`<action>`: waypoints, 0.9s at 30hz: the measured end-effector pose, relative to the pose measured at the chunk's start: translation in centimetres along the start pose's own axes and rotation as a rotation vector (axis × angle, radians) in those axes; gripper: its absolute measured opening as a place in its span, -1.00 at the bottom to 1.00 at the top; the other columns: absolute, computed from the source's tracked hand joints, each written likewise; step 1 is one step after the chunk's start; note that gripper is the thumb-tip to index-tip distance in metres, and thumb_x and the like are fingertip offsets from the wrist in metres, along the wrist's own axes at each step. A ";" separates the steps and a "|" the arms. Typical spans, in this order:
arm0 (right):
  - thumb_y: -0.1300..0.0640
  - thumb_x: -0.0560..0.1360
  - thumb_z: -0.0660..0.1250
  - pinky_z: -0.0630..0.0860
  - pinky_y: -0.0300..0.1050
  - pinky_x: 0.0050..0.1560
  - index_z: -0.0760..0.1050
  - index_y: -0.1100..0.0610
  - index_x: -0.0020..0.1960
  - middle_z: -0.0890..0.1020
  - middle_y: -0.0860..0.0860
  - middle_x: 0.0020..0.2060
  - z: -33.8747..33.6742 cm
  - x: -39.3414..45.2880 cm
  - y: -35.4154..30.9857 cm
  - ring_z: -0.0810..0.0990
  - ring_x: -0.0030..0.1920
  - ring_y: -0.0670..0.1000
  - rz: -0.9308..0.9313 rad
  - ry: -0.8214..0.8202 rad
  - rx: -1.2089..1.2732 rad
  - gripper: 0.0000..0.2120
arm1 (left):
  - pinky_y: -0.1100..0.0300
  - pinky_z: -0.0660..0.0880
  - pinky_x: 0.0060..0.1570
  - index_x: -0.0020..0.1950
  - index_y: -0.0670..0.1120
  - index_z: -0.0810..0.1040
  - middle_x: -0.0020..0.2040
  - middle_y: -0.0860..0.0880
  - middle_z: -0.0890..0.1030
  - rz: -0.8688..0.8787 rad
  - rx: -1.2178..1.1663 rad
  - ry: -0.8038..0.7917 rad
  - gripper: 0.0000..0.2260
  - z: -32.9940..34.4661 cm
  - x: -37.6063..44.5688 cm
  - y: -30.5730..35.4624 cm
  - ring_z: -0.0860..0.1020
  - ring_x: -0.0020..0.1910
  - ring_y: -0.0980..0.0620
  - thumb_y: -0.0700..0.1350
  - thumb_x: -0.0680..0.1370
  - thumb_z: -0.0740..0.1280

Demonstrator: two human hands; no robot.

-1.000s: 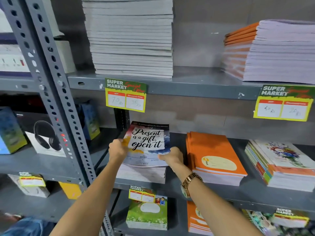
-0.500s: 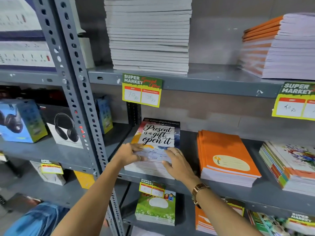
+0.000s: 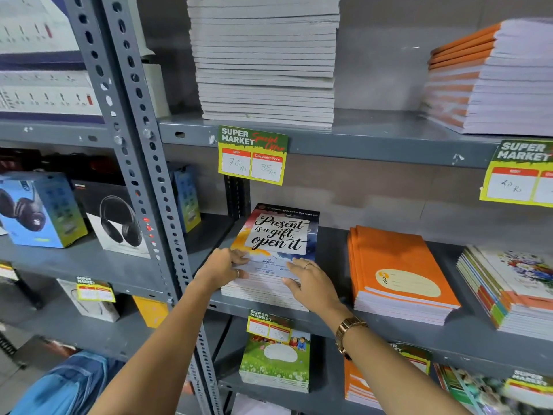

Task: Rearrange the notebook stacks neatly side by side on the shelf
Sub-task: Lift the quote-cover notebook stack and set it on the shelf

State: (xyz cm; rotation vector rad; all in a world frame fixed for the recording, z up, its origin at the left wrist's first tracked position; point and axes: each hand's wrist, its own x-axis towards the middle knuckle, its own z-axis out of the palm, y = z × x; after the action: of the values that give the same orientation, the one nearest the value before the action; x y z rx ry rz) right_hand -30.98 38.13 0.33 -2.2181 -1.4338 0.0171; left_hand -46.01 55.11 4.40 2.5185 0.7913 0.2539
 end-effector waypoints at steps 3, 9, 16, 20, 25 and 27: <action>-0.06 0.57 0.20 0.20 -0.10 0.46 0.30 0.12 0.42 0.35 0.05 0.44 0.1 -0.1 0.1 0.22 0.47 0.02 -0.005 0.000 -0.014 -0.52 | 0.23 0.23 0.42 0.27 -0.18 0.53 0.40 -0.09 0.45 -0.010 0.008 0.008 -0.60 0.3 0.0 0.0 0.34 0.44 0.02 -0.19 0.45 0.45; -0.07 0.60 0.11 0.11 -0.11 0.49 0.24 0.11 0.45 0.27 0.04 0.48 0.2 -0.4 0.3 0.16 0.50 0.02 -0.043 -0.025 -0.106 -0.52 | 0.19 0.20 0.46 0.29 -0.18 0.52 0.40 -0.10 0.45 -0.007 0.043 0.034 -0.62 0.9 -0.3 -0.2 0.33 0.45 0.01 -0.18 0.48 0.43; -0.08 0.61 0.09 0.14 -0.08 0.48 0.22 0.11 0.46 0.25 0.04 0.49 -0.4 -0.6 0.1 0.15 0.50 0.02 -0.059 -0.053 -0.109 -0.52 | 0.09 0.22 0.47 0.29 -0.13 0.53 0.38 -0.04 0.48 -0.019 0.182 -0.006 -0.65 0.5 -0.2 0.4 0.34 0.42 -0.07 -0.14 0.50 0.38; -0.01 0.61 0.12 0.31 -0.09 0.39 0.33 0.13 0.40 0.39 0.04 0.42 -2.1 -1.9 1.2 0.28 0.44 0.00 -0.089 0.056 -0.073 -0.59 | 0.01 0.17 0.47 -0.28 -0.15 0.47 -0.06 -0.15 0.63 -0.009 0.404 0.029 -0.82 0.4 -0.1 3.3 0.51 0.10 -0.12 -0.09 0.47 0.26; 0.12 0.60 0.15 0.37 -0.08 0.32 0.47 0.19 0.27 0.53 0.09 0.29 -5.2 -4.4 4.6 0.43 0.33 0.06 -0.066 0.200 -0.148 -0.70 | 0.04 0.27 0.33 0.02 -0.20 0.57 0.01 -0.18 0.64 0.047 0.551 0.171 -0.76 2.7 -0.1 8.7 0.53 0.10 -0.15 -0.12 0.50 0.20; 0.16 0.58 0.19 0.40 -0.05 0.30 0.50 0.21 0.23 0.57 0.12 0.24 -6.5 -5.8 6.4 0.48 0.28 0.10 -0.023 0.227 -0.179 -0.73 | 0.06 0.33 0.26 0.13 -0.22 0.53 0.10 -0.20 0.61 0.092 0.505 0.192 -0.74 3.9 0.0 11.0 0.50 0.15 -0.16 -0.17 0.51 0.19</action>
State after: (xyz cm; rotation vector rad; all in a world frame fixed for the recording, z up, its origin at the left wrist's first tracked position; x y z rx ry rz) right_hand -26.35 28.51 1.93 -2.2582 -1.3805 -0.3728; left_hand -39.42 45.71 6.58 3.0453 0.9048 0.3703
